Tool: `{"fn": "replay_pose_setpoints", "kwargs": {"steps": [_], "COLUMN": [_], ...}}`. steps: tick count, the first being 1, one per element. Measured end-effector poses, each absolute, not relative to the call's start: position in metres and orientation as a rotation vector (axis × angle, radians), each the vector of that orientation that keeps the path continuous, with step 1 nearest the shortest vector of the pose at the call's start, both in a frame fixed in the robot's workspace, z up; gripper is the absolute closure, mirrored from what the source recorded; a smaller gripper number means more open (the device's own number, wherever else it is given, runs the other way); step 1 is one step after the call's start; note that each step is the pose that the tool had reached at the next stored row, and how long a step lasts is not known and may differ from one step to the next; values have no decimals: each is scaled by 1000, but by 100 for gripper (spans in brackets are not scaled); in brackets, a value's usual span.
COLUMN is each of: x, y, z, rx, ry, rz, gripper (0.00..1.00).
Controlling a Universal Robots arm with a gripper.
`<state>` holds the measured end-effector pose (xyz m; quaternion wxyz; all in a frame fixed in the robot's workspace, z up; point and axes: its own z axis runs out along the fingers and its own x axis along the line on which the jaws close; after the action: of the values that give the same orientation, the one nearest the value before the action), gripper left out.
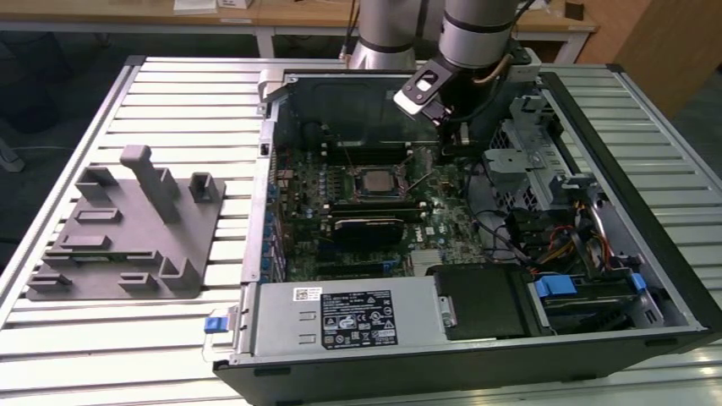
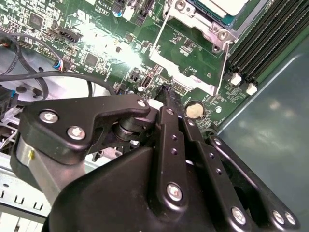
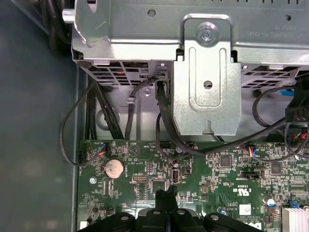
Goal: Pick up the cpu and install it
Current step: 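Close the cpu cover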
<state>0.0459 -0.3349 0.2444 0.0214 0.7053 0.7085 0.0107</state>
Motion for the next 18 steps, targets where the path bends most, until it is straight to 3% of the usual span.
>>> {"fn": "replay_pose_setpoints", "kwargs": {"steps": [18], "x": [17], "y": [-335], "z": [244], "rx": [2186], "ry": [2195], "rz": [34], "gripper": [89]}}
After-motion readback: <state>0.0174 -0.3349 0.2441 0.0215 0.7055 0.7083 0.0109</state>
